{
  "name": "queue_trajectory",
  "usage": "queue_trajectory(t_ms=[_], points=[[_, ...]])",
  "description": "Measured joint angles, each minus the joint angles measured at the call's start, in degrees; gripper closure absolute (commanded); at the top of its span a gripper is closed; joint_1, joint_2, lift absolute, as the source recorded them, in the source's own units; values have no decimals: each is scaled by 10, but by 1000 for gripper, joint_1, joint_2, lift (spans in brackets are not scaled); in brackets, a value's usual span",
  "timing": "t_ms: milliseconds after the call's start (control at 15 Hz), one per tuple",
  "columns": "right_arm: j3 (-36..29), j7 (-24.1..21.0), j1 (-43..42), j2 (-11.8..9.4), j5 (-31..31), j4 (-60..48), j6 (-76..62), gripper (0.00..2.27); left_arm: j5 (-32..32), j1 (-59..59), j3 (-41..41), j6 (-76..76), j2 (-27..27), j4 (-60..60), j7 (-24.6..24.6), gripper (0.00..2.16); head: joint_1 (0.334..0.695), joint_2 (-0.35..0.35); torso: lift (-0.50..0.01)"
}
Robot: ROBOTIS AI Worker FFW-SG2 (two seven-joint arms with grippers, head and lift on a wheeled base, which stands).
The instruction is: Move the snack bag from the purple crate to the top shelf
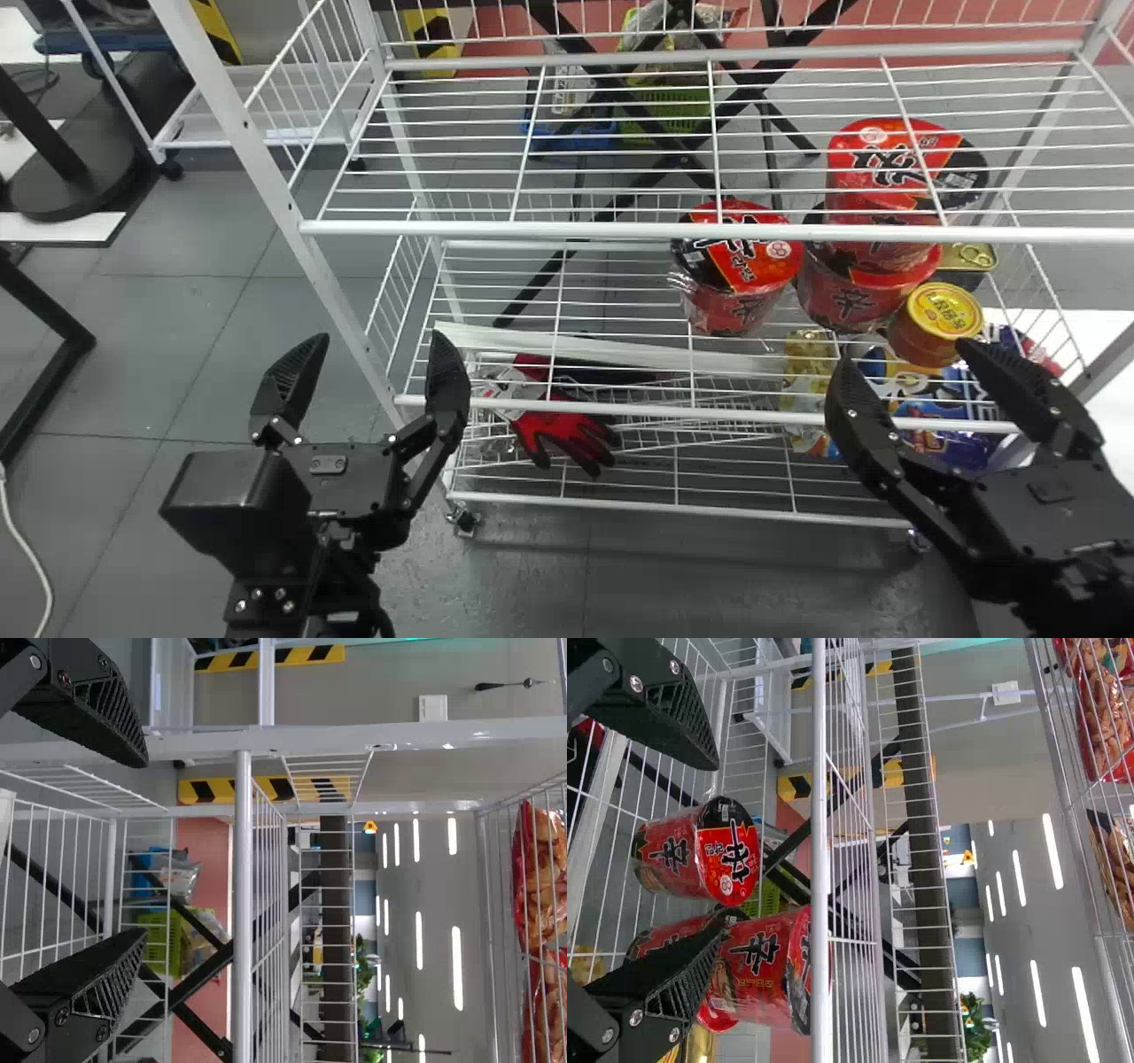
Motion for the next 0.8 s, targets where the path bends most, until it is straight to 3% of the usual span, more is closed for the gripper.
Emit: queue_trajectory(t_ms=[333, 800], points=[[-13, 9, -7, 1, -15, -8, 70, 167, -1, 2, -2, -3, 0, -2, 0, 161, 695, 89, -486], [-27, 17, 8, 5, -18, -20, 12, 164, -5, 2, -5, -4, -1, 0, 1, 161, 695, 68, -459]])
